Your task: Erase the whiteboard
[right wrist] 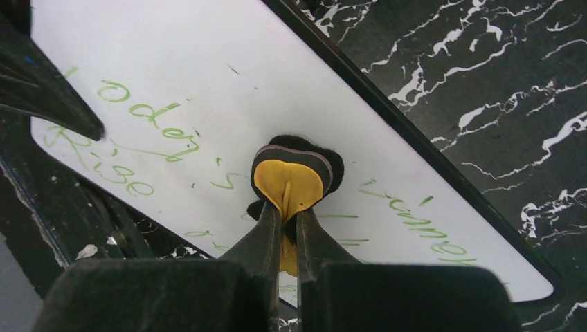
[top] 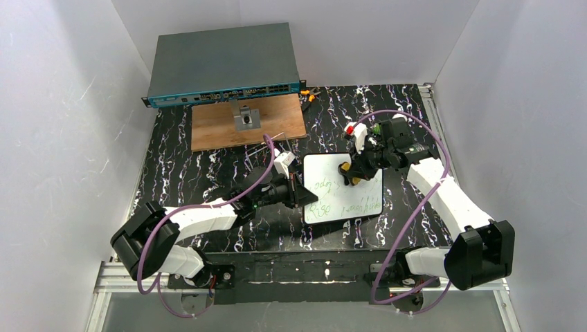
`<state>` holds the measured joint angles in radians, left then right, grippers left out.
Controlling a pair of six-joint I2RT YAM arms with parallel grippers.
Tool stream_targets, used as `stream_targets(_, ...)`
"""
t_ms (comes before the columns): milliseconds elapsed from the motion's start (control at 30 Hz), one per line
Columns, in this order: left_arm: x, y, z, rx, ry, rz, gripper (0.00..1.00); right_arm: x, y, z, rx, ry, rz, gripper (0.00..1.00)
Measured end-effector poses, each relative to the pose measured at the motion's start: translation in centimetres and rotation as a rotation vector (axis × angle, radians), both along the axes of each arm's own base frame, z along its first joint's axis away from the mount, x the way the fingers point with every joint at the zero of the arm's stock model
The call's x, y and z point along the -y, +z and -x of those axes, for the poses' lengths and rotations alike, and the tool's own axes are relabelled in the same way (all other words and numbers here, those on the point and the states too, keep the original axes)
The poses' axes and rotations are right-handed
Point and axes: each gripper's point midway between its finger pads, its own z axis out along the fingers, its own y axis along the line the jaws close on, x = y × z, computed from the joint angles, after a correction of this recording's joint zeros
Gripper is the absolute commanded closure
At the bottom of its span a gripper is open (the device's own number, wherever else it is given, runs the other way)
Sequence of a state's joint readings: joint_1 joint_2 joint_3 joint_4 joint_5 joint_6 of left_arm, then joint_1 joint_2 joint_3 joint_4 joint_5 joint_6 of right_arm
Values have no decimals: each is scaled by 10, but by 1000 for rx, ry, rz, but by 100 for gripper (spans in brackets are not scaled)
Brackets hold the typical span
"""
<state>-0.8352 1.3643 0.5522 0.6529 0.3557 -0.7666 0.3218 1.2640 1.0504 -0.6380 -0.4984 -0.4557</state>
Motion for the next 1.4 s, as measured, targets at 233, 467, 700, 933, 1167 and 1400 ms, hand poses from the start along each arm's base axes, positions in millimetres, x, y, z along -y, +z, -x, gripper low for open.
stream_targets(233,0,0,0,0,0,1,100,-7,6,1,-29,-5,-47,99)
stream_targets(467,0,0,0,-2,1,2,100,9,9,-30,-18,-136,-34,99)
stream_targets(700,0,0,0,-7,3,3,100,20,-1,-29,-5,-153,-7,99)
stream_targets(933,0,1,0,-7,2,3,100,3,-2,1,-34,-14,-49,99)
stream_targets(1167,0,1,1,-14,5,6,100,-19,18,9,-39,72,-82,99)
stream_targets(1400,0,1,1,-18,6,7,100,-14,44,-32,52,-24,-56,99)
